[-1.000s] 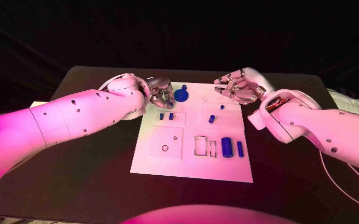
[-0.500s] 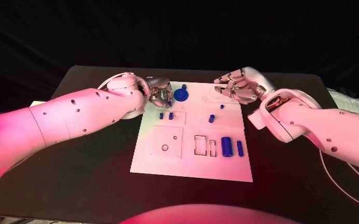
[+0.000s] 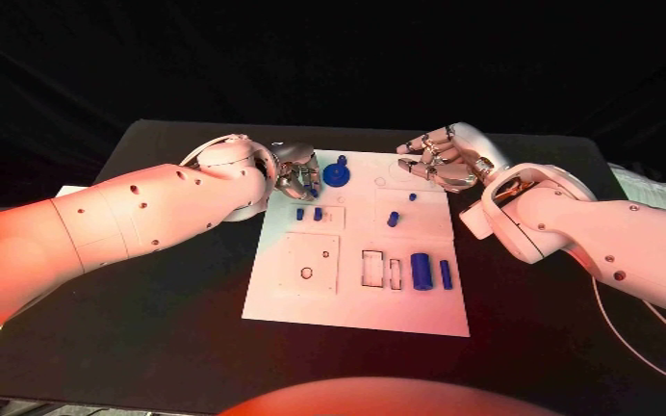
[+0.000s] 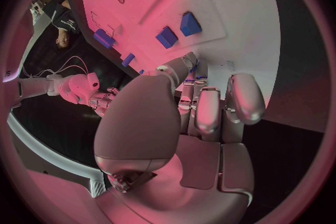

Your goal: Assemble the parts on the task board

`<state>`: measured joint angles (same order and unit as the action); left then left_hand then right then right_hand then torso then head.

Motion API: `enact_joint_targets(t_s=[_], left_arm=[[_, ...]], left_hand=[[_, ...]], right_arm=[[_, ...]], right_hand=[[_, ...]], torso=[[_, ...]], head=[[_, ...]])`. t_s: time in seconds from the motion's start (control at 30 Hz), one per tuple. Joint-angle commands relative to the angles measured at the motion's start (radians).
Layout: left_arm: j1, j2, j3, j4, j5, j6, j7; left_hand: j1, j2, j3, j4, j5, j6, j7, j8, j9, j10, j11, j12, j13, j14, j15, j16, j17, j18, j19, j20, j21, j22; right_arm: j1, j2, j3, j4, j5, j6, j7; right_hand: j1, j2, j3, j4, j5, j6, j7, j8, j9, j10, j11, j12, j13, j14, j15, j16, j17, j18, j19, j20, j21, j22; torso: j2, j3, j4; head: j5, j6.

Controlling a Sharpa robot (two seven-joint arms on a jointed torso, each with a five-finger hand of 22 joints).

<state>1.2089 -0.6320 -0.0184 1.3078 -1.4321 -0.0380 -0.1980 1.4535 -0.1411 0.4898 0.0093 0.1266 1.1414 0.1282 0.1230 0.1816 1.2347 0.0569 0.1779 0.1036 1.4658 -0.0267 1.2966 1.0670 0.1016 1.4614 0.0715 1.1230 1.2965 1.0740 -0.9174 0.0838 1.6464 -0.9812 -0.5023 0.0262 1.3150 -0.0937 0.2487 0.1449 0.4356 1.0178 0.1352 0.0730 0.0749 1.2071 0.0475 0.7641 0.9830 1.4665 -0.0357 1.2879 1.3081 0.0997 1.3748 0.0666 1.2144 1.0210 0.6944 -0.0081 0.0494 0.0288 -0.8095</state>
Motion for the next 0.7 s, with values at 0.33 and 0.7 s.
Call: enact_joint_targets(t_s=[0.33, 0.7], left_arm=[[-0.003, -0.001, -0.002, 0.009, 0.010, 0.028, 0.005], [-0.004, 0.006, -0.002, -0.012, 0.022, 0.048, -0.011]], left_hand=[[-0.015, 0.001, 0.001, -0.003, -0.001, 0.004, 0.001, 0.002, 0.001, 0.008, -0.002, -0.003, 0.001, 0.022, -0.001, 0.003, 0.000, -0.012, -0.004, 0.002, 0.003, 0.000], [-0.038, -0.003, 0.010, -0.006, 0.000, -0.043, 0.017, -0.035, -0.016, -0.032, 0.016, -0.040, -0.005, 0.020, 0.012, 0.008, -0.003, -0.012, -0.010, 0.010, -0.008, -0.002]], right_arm=[[-0.002, 0.003, 0.000, -0.001, -0.004, 0.012, 0.009], [-0.002, 0.001, 0.000, -0.001, -0.004, 0.011, 0.009]], right_hand=[[0.005, 0.005, 0.006, -0.001, 0.006, 0.000, 0.005, 0.002, 0.001, -0.004, -0.001, 0.002, 0.000, 0.049, 0.004, -0.007, 0.018, 0.005, -0.005, 0.003, -0.005, 0.000], [0.005, 0.005, 0.006, -0.001, 0.006, 0.000, 0.005, 0.002, 0.001, -0.004, -0.001, 0.002, -0.001, 0.049, 0.004, -0.008, 0.017, 0.006, -0.005, 0.003, -0.005, -0.001]], torso=[[0.001, 0.0008, -0.0016], [0.001, 0.0015, -0.0021]], head=[[0.005, 0.000], [0.003, -0.001]])
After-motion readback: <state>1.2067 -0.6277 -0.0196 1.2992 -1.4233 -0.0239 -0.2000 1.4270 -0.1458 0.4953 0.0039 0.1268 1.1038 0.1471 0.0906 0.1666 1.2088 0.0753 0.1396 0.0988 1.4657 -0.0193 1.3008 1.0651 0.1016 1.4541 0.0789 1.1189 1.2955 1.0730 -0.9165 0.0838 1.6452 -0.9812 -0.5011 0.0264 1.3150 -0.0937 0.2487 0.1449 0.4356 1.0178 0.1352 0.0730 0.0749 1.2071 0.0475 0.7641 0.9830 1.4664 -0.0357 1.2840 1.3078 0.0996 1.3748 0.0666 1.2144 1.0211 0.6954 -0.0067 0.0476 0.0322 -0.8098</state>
